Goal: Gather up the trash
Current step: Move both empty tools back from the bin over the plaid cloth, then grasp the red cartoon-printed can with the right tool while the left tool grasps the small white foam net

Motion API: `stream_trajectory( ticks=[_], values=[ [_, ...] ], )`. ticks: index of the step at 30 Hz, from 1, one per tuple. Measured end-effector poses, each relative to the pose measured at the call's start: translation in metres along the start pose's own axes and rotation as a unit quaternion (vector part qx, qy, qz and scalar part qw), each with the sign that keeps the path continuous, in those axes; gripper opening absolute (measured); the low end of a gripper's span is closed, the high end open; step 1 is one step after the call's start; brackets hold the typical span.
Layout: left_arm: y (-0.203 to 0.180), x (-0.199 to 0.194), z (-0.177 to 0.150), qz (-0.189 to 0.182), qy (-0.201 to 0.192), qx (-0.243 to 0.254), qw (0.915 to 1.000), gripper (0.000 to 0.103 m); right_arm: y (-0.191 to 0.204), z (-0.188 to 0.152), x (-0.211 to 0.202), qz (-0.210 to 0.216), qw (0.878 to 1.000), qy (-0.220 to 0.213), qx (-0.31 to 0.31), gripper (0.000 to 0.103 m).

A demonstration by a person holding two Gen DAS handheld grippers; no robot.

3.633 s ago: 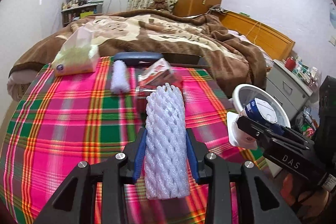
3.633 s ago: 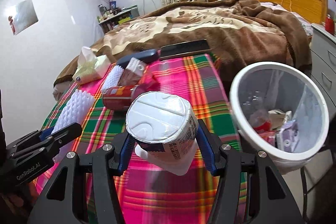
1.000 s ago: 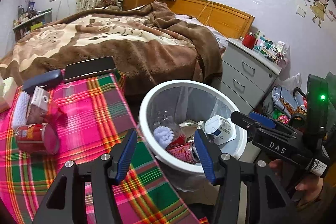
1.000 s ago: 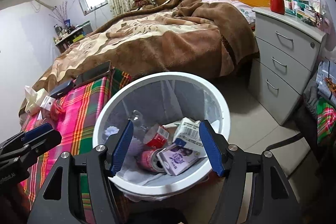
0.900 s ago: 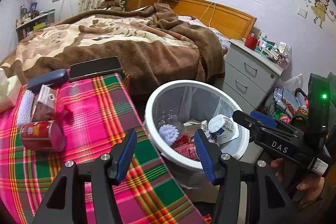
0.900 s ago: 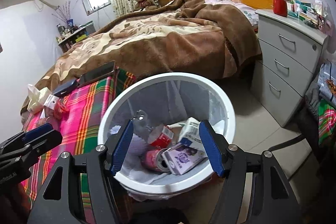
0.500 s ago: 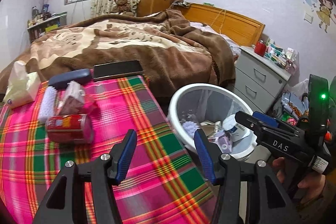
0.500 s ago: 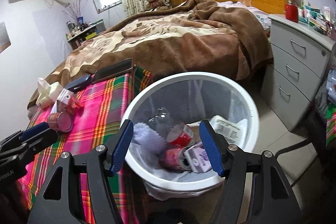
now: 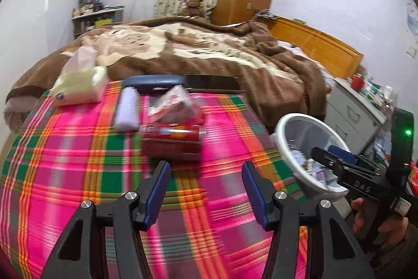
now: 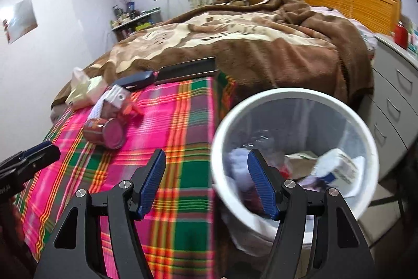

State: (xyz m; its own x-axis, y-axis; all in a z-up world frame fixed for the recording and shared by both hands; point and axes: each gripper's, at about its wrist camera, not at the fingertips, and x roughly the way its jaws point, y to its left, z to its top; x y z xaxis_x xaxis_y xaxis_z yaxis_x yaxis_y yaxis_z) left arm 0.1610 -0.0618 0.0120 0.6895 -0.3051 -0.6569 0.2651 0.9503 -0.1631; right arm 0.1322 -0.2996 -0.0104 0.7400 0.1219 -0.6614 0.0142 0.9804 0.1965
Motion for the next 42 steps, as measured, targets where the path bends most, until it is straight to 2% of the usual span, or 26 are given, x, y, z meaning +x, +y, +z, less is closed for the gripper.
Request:
stream_trajectory(
  ticks=[3,14,19,22,30,37,42],
  values=[
    [0.023,-0.002,0.001,0.01,-0.002,-0.021,0.9997,0.057,0.016,0.001,0.009,0.011,1.0,0.009,-0.022,0.067],
    [0.085,0.008,0.006,0.049,0.01,-0.036,0.9981,0.057,0.074,0.011,0.037,0.072,0.991,0.019,-0.11,0.067],
    [0.105,0.018,0.01,0.051,0.02,-0.039,0.9977,0.057,0.097,0.019,0.051,0.086,0.986,0.017,-0.139,0.067],
    [0.113,0.027,0.016,0.05,0.025,-0.039,0.9977,0.057,0.104,0.025,0.058,0.114,0.983,0.022,-0.143,0.067],
    [0.135,0.051,0.035,0.037,0.037,-0.042,0.9978,0.057,0.132,0.039,0.081,0.164,0.965,0.041,-0.2,0.067],
    [0.156,0.07,0.047,0.042,0.048,-0.044,0.997,0.057,0.14,0.031,0.09,0.183,0.949,0.087,-0.241,0.067],
    [0.167,0.084,0.058,0.027,0.051,-0.053,0.9969,0.057,0.15,0.024,0.091,0.213,0.935,0.135,-0.249,0.067]
  ],
)
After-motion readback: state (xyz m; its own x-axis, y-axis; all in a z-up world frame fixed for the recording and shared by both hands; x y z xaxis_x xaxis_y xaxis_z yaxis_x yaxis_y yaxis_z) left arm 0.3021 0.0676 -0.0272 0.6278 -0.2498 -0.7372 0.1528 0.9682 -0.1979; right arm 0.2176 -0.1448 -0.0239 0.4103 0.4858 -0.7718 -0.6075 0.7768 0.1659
